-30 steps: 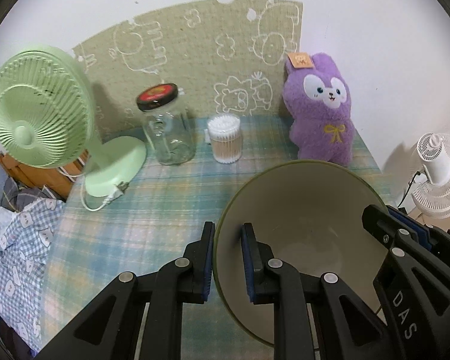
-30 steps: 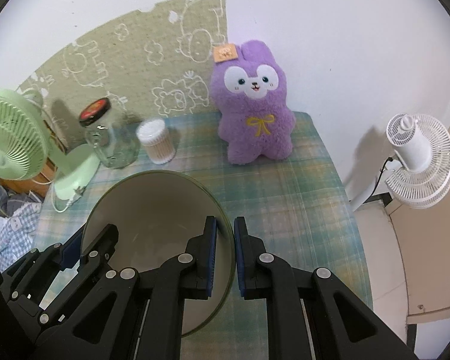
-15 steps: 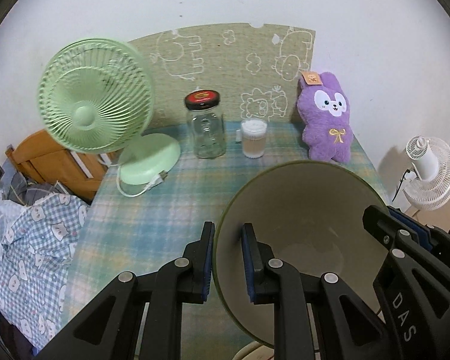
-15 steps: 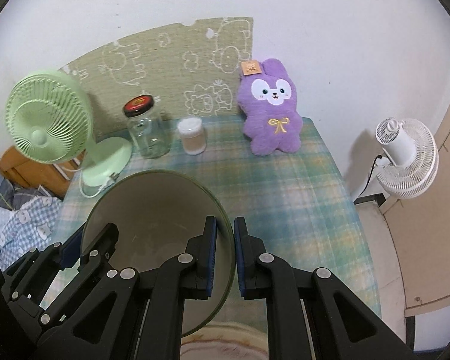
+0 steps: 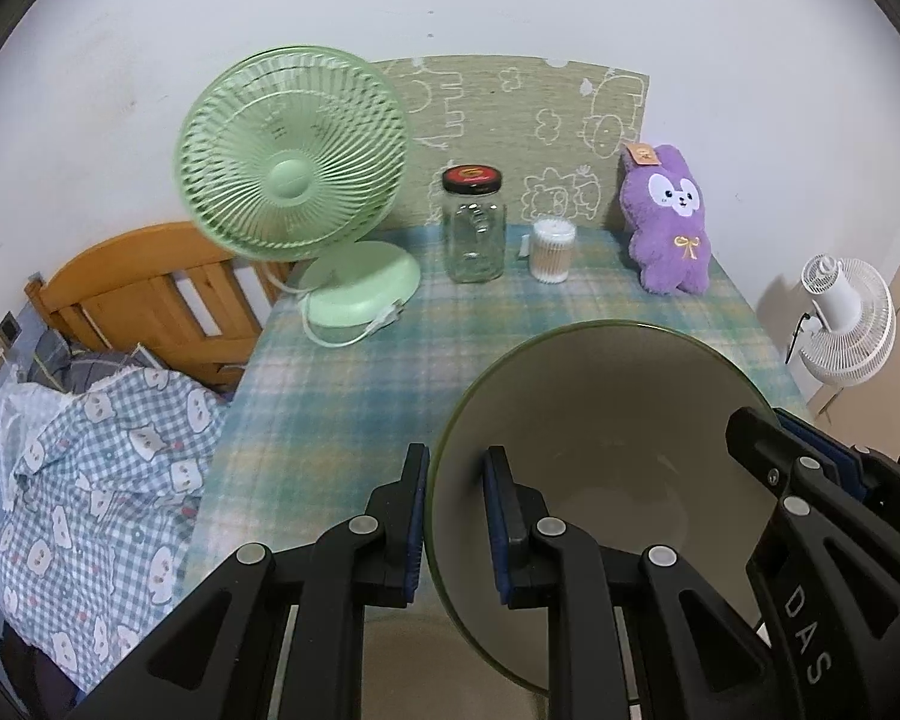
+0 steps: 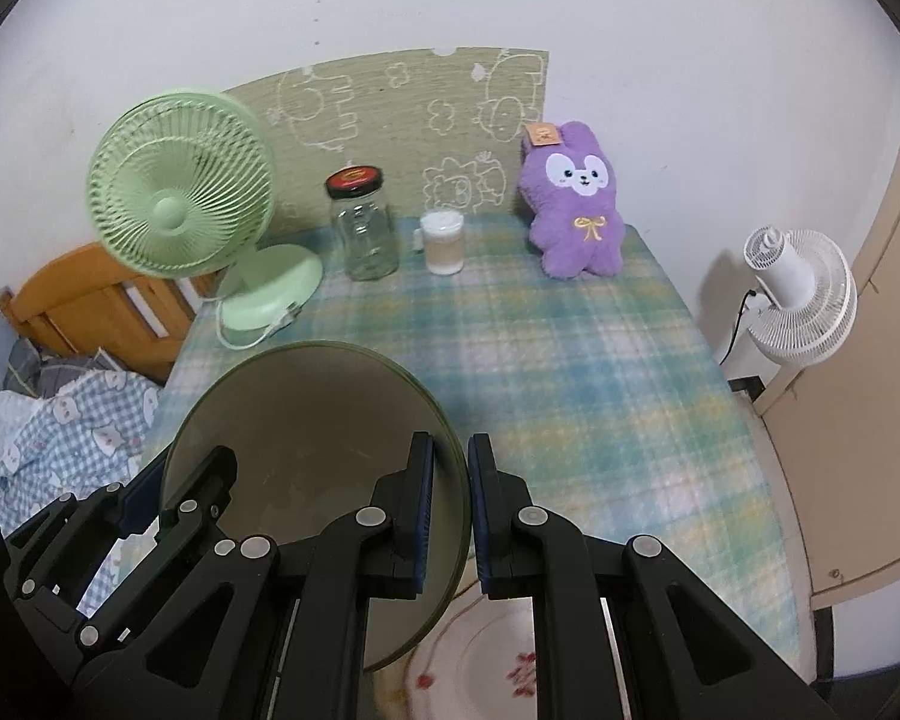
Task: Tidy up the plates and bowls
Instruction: 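Lift the grey bowl with both tools and carry it toward the plate stack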
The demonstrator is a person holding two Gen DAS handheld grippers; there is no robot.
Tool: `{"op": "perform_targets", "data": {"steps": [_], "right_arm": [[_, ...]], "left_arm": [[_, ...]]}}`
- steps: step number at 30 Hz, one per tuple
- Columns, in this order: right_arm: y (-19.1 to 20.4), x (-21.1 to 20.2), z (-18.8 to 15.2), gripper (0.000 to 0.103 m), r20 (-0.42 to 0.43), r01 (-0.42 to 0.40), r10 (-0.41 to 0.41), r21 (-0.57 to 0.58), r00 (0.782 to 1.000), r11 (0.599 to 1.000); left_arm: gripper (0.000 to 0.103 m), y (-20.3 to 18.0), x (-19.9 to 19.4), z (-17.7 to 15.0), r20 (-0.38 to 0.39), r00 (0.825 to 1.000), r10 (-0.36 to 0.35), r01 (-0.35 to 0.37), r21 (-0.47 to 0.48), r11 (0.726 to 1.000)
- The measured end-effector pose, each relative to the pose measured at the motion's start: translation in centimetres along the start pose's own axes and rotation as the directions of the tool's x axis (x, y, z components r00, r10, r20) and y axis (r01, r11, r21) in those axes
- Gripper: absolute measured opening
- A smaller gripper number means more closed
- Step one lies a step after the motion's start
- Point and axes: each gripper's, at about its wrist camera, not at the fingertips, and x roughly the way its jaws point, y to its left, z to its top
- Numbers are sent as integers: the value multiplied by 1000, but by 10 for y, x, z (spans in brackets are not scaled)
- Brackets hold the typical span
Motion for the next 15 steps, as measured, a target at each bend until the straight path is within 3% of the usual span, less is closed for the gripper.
{"op": "perform_targets", "data": {"steps": [15], "right_arm": [[50,-20,-61,15,-29,-14,14,-13,999,1000]], "left_arm": [[15,49,-17,-53,-25,1000,7,-7,-1,1000]]}}
